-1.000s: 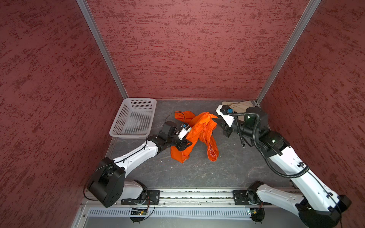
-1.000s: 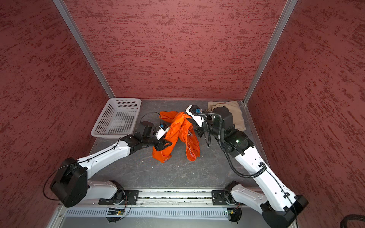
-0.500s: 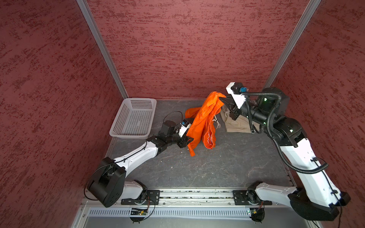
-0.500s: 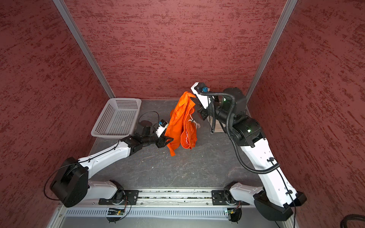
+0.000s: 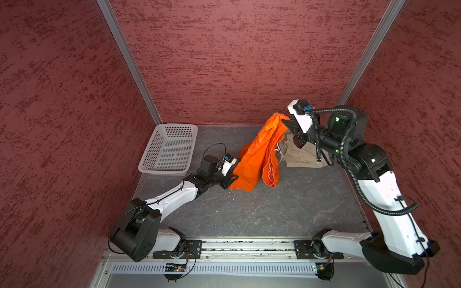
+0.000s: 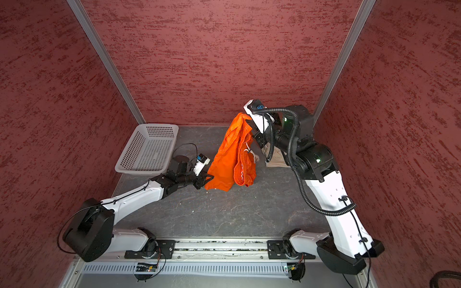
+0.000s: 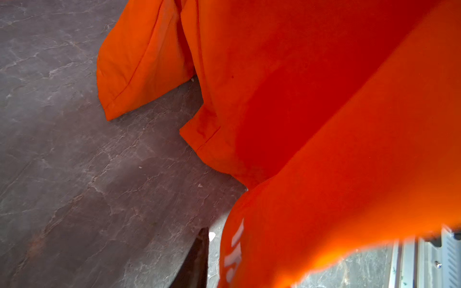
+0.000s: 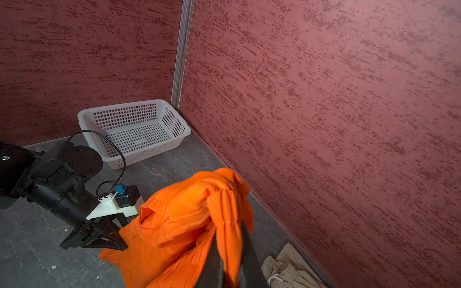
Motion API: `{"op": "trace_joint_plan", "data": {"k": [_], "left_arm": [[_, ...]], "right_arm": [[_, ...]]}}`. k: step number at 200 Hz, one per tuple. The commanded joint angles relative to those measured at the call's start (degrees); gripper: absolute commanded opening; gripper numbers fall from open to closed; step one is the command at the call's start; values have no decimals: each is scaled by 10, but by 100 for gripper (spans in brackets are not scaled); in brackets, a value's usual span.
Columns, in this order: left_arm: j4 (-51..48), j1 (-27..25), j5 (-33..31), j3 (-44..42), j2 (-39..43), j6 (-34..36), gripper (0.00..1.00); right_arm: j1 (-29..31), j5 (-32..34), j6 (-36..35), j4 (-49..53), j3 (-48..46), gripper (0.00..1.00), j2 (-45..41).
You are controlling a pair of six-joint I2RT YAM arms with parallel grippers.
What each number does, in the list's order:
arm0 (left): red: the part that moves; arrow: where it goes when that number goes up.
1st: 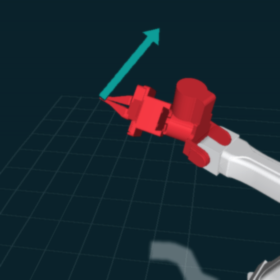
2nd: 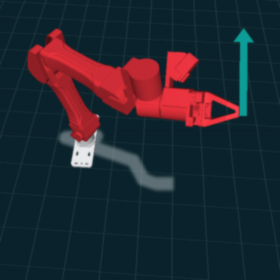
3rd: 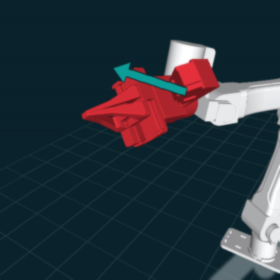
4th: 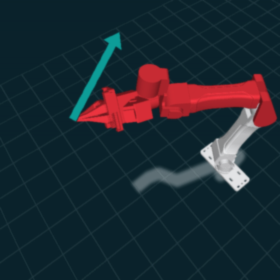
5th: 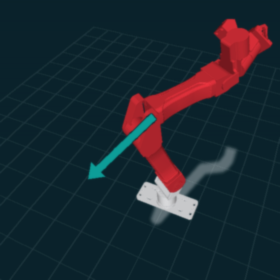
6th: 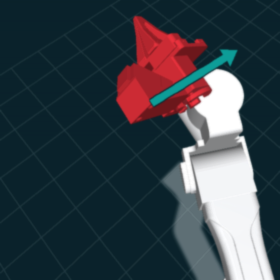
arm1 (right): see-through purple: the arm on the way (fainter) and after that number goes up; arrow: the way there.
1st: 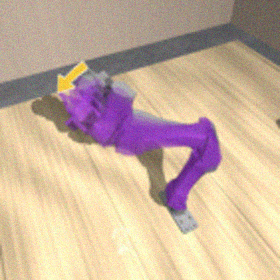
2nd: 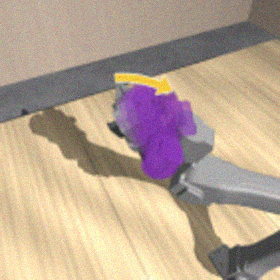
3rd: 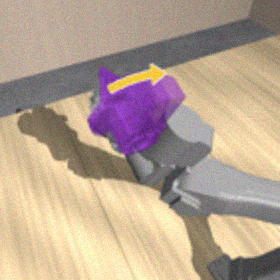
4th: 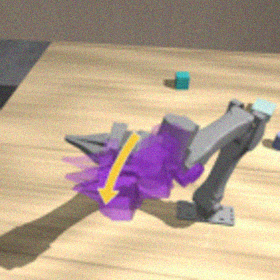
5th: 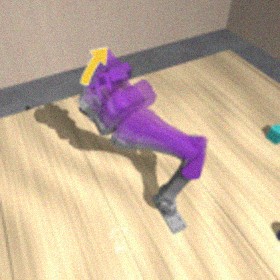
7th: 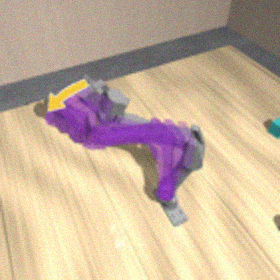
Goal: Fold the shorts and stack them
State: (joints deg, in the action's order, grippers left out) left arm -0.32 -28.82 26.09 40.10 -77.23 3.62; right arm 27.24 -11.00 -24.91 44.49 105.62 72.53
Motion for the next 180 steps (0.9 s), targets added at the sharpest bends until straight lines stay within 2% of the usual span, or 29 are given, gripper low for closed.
{"op": "trace_joint_plan", "data": {"k": [1, 19, 34, 47, 71, 87, 102, 138, 149, 180], "left_arm": [[33, 4, 36, -16, 12, -2, 32], [60, 4, 66, -27, 9, -8, 43], [76, 4, 77, -30, 2, -13, 43], [85, 4, 81, -31, -4, -15, 36], [86, 4, 83, -29, -3, -17, 12], [56, 9, 65, -22, 13, -19, 5], [-7, 14, 32, -4, 39, -10, 1], [-209, 28, -120, 74, 137, 47, 0], [-257, 54, -147, 96, 165, 59, 0], [-397, 157, -170, 197, 207, 108, 0]], "right_arm": [[-9, 1, -7, -14, 30, 0, -2], [-13, -12, -2, -12, 35, 0, 1], [-16, -22, 2, -12, 39, 0, 3], [-20, -28, 5, -13, 40, 0, 3], [-32, -37, 7, -13, 39, 0, 4], [-49, -31, 3, -12, 28, 0, 4], [-85, -46, 8, -20, 0, 0, 3], [-167, -171, 61, -96, -110, 0, -25], [-183, -198, 73, -113, -142, 0, -37], [-209, -233, 91, -133, -193, 0, -74]]}}
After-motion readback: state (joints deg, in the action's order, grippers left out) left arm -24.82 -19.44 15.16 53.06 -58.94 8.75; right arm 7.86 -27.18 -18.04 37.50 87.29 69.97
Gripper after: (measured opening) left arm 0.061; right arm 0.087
